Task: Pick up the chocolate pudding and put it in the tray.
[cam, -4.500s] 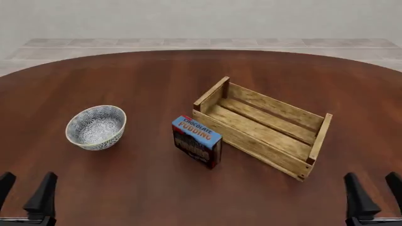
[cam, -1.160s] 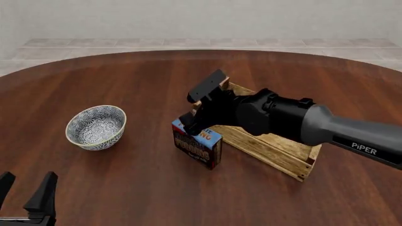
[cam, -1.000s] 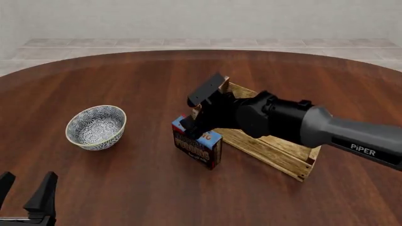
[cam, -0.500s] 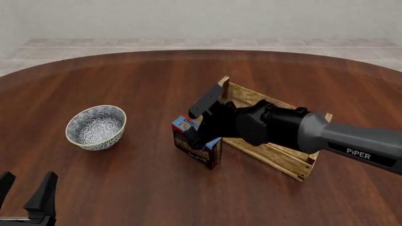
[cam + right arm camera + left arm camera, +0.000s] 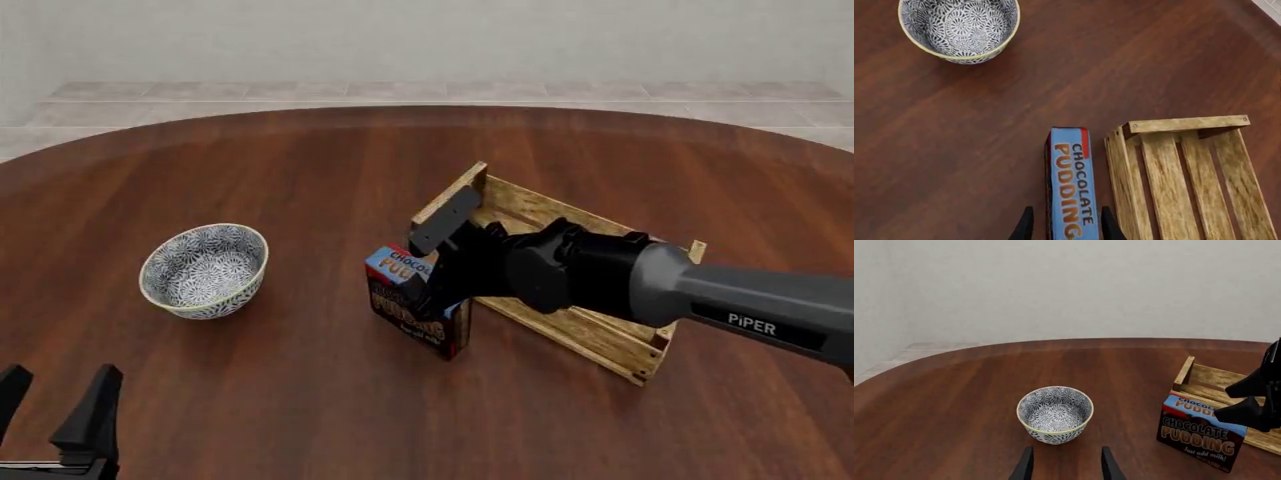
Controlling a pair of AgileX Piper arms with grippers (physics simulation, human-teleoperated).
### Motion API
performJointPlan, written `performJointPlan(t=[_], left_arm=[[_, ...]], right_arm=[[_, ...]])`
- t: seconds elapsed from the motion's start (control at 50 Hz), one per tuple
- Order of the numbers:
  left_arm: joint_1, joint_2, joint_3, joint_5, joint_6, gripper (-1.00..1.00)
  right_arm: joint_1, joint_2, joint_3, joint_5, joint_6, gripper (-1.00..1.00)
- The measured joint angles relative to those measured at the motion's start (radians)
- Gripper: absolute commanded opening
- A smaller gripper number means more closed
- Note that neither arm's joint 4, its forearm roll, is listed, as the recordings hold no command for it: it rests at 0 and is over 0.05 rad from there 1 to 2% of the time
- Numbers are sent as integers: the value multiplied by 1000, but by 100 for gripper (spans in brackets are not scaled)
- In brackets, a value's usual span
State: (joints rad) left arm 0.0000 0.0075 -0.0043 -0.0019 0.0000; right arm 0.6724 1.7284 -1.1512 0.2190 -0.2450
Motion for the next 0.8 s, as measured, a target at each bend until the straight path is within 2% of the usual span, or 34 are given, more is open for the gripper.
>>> performJointPlan(t=[0.8], left_arm=[[0, 0, 0, 0, 0, 100]], right_arm=[[-16, 54, 18, -44, 31, 100]])
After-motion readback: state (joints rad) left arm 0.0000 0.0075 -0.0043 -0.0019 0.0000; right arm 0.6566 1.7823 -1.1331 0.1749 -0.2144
